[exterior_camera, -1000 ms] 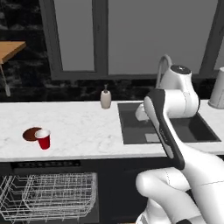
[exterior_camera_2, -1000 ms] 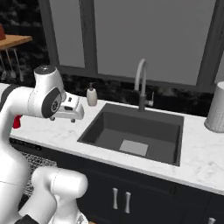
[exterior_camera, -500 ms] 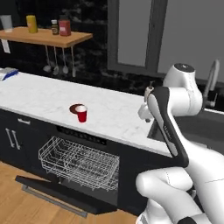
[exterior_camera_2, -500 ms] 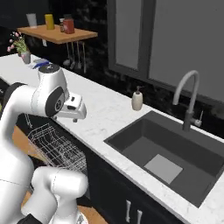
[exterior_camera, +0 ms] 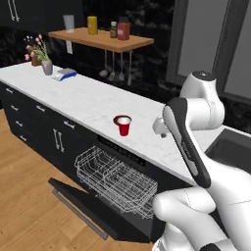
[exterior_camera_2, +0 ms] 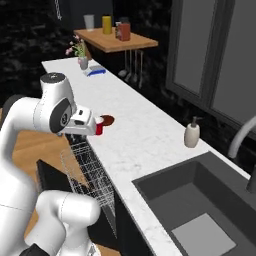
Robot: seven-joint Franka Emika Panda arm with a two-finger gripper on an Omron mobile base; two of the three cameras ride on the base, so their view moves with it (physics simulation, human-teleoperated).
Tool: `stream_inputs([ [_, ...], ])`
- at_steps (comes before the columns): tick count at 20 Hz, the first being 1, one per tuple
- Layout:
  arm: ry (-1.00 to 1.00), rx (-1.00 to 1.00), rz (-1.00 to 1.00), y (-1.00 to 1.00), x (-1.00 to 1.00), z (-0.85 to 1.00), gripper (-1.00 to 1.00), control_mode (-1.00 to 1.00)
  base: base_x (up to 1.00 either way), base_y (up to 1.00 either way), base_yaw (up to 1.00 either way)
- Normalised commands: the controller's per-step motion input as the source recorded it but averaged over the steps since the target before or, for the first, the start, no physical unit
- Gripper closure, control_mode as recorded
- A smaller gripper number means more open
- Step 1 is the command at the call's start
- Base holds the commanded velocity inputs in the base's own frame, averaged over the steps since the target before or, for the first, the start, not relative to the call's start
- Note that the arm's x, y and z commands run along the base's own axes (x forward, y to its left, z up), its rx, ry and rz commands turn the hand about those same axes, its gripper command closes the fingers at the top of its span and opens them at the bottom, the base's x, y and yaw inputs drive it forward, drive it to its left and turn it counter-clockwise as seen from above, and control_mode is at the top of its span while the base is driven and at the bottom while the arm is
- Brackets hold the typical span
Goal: Pick up the cup and bowl from the counter, place them in the dishwasher, and close the dishwasher door.
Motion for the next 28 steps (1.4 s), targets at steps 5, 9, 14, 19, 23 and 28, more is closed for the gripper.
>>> stream_inputs([
  [5, 0.0, 0.0, 0.0, 0.0, 0.0, 0.0, -1.0, 1.0, 0.43, -0.23, 0.29],
  [9, 0.0, 0.0, 0.0, 0.0, 0.0, 0.0, -1.0, 1.0, -0.13, -0.11, 0.3],
  [14, 0.0, 0.0, 0.0, 0.0, 0.0, 0.0, -1.0, 1.0, 0.0, -0.11, 0.26],
  [19, 0.0, 0.0, 0.0, 0.0, 0.0, 0.0, -1.0, 1.0, 0.05, -0.04, 0.22],
  [23, 0.0, 0.0, 0.12, -0.04, 0.52, 0.0, -1.0, -1.0, 0.0, 0.0, 0.0],
  [28, 0.0, 0.0, 0.04, 0.0, 0.98, 0.0, -1.0, -1.0, 0.0, 0.0, 0.0],
])
